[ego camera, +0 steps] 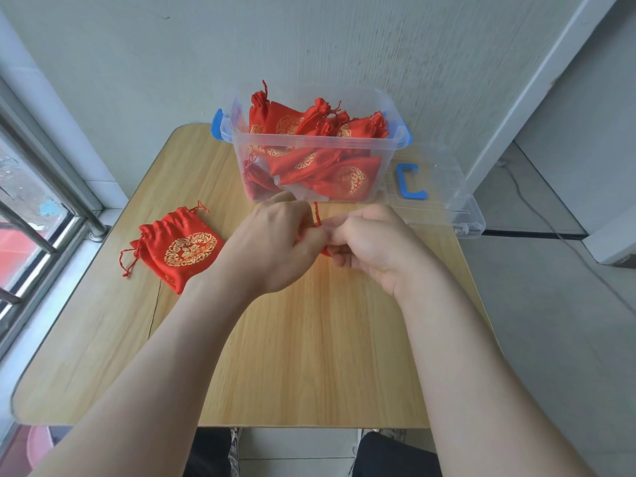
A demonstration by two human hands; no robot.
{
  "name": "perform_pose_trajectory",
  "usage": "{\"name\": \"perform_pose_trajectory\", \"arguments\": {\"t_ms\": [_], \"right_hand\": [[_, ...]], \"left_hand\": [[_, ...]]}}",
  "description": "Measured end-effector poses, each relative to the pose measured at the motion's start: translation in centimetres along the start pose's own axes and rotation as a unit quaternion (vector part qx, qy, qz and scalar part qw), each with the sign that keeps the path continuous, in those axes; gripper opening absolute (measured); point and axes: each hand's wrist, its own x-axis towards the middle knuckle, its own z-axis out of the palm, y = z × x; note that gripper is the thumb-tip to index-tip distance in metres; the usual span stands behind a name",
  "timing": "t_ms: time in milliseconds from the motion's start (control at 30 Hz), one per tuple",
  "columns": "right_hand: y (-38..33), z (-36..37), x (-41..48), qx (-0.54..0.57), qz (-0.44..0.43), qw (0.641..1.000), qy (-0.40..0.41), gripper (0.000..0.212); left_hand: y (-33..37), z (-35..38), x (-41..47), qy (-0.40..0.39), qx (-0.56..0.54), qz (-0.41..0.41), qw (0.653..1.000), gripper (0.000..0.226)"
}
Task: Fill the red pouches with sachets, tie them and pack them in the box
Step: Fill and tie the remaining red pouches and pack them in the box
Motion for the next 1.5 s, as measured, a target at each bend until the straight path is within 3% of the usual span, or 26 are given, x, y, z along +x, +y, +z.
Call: {"name": "perform_pose_trajectory", "arguments": {"t_ms": [200, 367, 533, 700, 1000, 1267, 1367, 1500], "right_hand": [[0.0, 0.0, 0.2, -0.017, -0.004, 0.999, 0.026, 0.002], [0.1, -0.1, 0.2, -0.012, 0.000, 0.999, 0.040, 0.003], [0.1, 0.4, 0.0, 0.017, 0.002, 1.000, 0.001, 0.007], [0.1, 0.3, -0.2, 0.025, -0.009, 0.999, -0.020, 0.004], [-0.3, 0.0, -1.1, -0.220, -0.060, 0.973, 0.033, 0.008], [0.1, 0.7, -1.2, -0.395, -0.122, 0.909, 0.046, 0.012], [0.1, 0.9, -1.1, -0.431, -0.135, 0.891, 0.057, 0.011], [-0.1, 0.9, -1.2, -0.435, -0.134, 0.886, 0.092, 0.018]], "left_hand": [[0.2, -0.2, 0.4, 0.032, -0.059, -0.107, 0.992, 0.042], [-0.1, -0.3, 0.5, 0.024, -0.125, -0.136, 0.983, 0.044], [0.2, 0.5, 0.4, -0.023, -0.093, -0.063, 0.993, 0.047], [-0.3, 0.5, 0.6, 0.035, -0.073, -0.025, 0.996, 0.033], [-0.9, 0.2, 0.4, 0.043, 0.027, -0.059, 0.997, 0.039], [-0.6, 0.1, 0.7, 0.040, -0.016, -0.121, 0.992, 0.042], [-0.4, 0.0, 0.9, 0.040, -0.034, -0.152, 0.987, 0.036], [-0.5, 0.2, 0.9, 0.026, -0.017, -0.150, 0.988, 0.051]]}}
